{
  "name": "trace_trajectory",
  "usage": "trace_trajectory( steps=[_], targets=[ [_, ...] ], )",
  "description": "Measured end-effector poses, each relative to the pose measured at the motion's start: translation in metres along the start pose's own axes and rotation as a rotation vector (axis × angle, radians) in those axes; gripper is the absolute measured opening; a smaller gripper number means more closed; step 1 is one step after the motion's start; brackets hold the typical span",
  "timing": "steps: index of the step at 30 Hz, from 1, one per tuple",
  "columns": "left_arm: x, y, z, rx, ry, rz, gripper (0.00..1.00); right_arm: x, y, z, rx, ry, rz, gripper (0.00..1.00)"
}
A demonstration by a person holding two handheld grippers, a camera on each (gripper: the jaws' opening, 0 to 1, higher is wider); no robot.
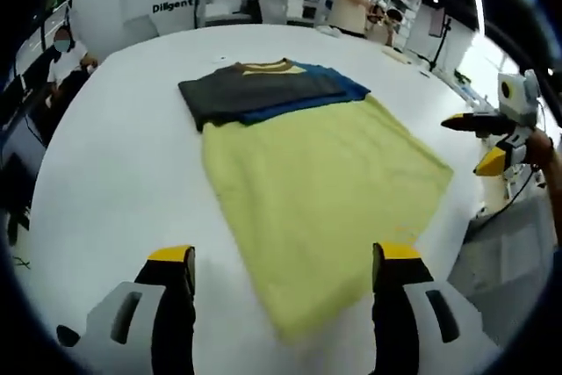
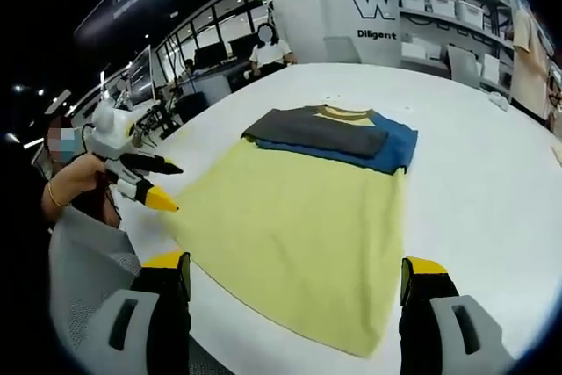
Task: Fold the garment on the visible template until the final outline fits inside the template.
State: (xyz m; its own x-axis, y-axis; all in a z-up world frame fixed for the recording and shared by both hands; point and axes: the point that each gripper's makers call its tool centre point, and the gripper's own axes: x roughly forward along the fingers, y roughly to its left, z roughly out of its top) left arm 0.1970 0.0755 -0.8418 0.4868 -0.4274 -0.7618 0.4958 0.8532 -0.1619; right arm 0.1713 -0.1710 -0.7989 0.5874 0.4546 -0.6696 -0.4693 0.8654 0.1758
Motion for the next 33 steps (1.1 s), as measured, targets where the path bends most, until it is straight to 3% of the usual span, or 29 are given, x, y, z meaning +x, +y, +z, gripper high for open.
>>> trace_trajectory(
  steps=[7, 17, 27, 33],
  targets=[
    [-0.001, -0.006, -0.020, -0.014, 0.031, -0.007, 0.65, 0.001, -0.005, -0.010, 0.001, 0.018, -0.022, 0.99],
    [-0.003, -0.014, -0.033, -0.032, 0.065, -0.019, 0.53, 0.002, -0.010, -0.026, 0.034, 0.052, -0.030, 0.95],
    [-0.007, -0.008, -0.040, -0.064, 0.092, 0.039, 0.37, -0.001, -0.025, -0.056, 0.111, 0.136, -0.082, 0.76],
    [-0.008, -0.006, -0.044, -0.081, 0.104, 0.049, 0.29, -0.004, -0.031, -0.063, 0.123, 0.157, -0.116, 0.64]
  ],
)
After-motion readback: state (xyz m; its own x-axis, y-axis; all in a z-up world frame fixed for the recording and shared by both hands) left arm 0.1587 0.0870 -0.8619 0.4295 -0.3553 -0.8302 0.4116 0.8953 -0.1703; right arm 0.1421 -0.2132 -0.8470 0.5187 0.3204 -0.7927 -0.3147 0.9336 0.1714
